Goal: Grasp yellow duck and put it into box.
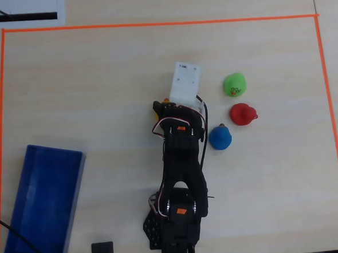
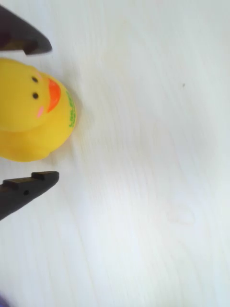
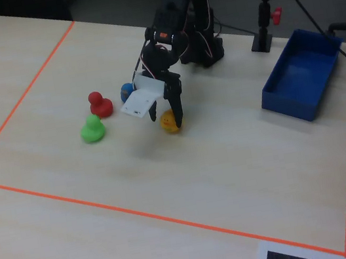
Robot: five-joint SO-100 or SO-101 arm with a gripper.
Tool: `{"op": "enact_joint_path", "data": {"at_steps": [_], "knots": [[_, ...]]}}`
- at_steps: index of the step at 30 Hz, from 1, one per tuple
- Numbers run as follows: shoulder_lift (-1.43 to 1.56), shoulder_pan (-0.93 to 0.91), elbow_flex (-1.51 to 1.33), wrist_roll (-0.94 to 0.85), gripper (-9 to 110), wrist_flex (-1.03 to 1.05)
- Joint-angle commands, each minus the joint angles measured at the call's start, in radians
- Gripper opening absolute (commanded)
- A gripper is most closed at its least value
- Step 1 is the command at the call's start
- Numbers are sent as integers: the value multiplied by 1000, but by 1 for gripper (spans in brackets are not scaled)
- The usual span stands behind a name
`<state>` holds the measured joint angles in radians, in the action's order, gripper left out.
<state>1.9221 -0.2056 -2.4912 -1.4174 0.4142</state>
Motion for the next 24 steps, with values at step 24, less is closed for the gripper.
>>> {"op": "enact_joint_path", "data": {"at_steps": [24], "knots": [[362, 161, 195, 95, 0, 474]]}}
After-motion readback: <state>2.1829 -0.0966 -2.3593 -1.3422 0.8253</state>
